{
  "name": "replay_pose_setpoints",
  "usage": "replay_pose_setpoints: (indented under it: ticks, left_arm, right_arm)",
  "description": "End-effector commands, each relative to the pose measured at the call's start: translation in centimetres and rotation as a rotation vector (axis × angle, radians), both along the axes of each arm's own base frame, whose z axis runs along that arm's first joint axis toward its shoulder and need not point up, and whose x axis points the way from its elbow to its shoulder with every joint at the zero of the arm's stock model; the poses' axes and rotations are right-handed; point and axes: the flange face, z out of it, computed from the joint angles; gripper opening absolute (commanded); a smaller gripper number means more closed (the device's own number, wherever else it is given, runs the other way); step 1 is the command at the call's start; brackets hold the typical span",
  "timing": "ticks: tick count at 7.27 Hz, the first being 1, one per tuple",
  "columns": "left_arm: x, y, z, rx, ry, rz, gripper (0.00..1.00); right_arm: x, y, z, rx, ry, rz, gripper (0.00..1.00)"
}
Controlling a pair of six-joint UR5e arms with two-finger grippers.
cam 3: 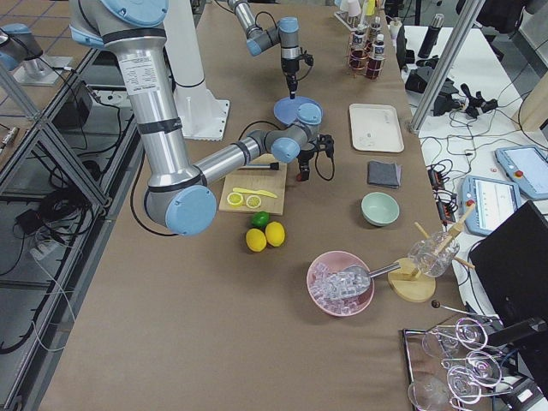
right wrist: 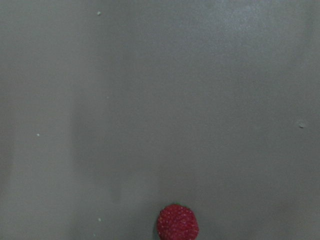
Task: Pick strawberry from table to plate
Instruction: 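Lower the right gripper onto the red strawberry and close it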
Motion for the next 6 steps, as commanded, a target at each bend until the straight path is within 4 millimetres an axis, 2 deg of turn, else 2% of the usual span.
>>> replay_pose_setpoints:
  ticks: [1, 3, 5, 6]
  left_arm:
    - [0.54, 0.42, -0.12, 0.007, -0.003, -0.001, 0.24]
    - [0.50, 0.43, -0.19, 0.009, -0.002, -0.002, 0.68]
    - [0.35, 0.38, -0.23, 0.010, -0.001, -0.005, 0.72]
    - [0.34, 0.39, -0.13, 0.009, -0.002, -0.005, 0.72]
  right_arm:
    - [-1.10, 0.25, 1.16, -0.006, 0.026, -0.007, 0.84]
    - [-1.48, 0.30, 1.18, -0.009, 0.026, -0.011, 0.64]
    - [-1.57, 0.35, 1.26, -0.009, 0.027, -0.014, 0.31]
    - [-1.76, 0.29, 1.38, -0.010, 0.030, -0.014, 0.27]
